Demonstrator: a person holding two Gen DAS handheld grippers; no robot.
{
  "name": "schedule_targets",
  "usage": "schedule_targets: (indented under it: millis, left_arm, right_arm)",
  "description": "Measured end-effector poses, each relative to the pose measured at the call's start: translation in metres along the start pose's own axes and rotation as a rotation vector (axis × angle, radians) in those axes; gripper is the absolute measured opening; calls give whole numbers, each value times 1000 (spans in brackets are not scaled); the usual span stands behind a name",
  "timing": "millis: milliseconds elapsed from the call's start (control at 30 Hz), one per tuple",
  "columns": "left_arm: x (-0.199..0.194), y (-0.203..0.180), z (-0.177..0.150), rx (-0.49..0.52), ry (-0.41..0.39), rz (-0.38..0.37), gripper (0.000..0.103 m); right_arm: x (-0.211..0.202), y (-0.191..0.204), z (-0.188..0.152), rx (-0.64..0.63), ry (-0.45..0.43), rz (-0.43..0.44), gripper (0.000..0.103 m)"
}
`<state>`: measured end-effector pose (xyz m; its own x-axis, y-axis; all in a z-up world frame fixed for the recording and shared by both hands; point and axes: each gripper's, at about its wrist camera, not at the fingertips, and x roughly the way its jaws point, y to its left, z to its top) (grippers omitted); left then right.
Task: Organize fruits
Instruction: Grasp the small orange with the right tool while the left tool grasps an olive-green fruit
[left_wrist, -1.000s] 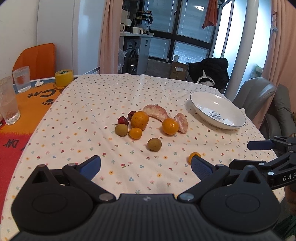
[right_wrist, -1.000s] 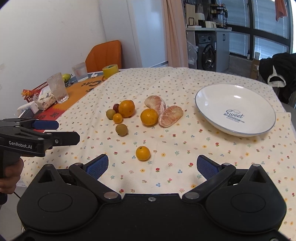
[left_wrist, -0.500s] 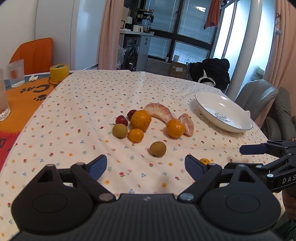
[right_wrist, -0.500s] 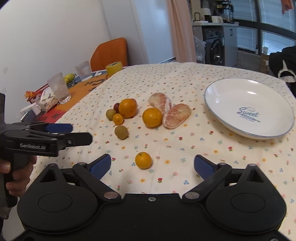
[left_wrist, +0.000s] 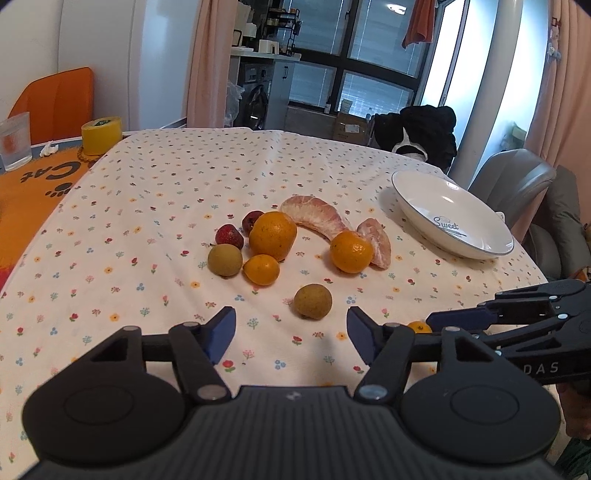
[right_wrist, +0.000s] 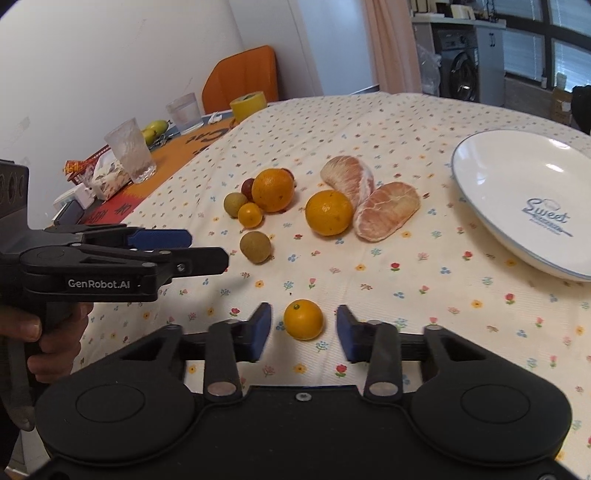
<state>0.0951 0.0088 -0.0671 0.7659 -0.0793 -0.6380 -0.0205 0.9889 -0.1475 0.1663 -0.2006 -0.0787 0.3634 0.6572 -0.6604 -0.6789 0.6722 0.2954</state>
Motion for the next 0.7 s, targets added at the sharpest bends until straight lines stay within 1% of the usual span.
schedule_targets:
  millis: [67, 133, 300, 533, 633, 700]
  left_arm:
    - [4, 1, 0, -1, 7, -1, 65]
    - [8, 2, 1, -5, 15, -3, 62]
    - [20, 4, 2, -6, 36, 0, 53]
    - [30, -3, 8, 11, 36, -9, 48]
    - [36, -7, 10, 25, 46, -14, 39]
    - [39, -9, 11, 21, 46, -18, 25]
  right_arm:
    - [4, -2, 1, 15, 12, 20, 23]
    - [5, -5, 3, 32, 2, 36, 23]
    - [5, -10, 8, 44, -17, 37, 23]
    - [0, -21, 14, 59, -44, 26, 23]
    - [-1, -27, 15, 71, -54, 27, 23]
    - [-3, -30, 16, 79, -62, 25, 23]
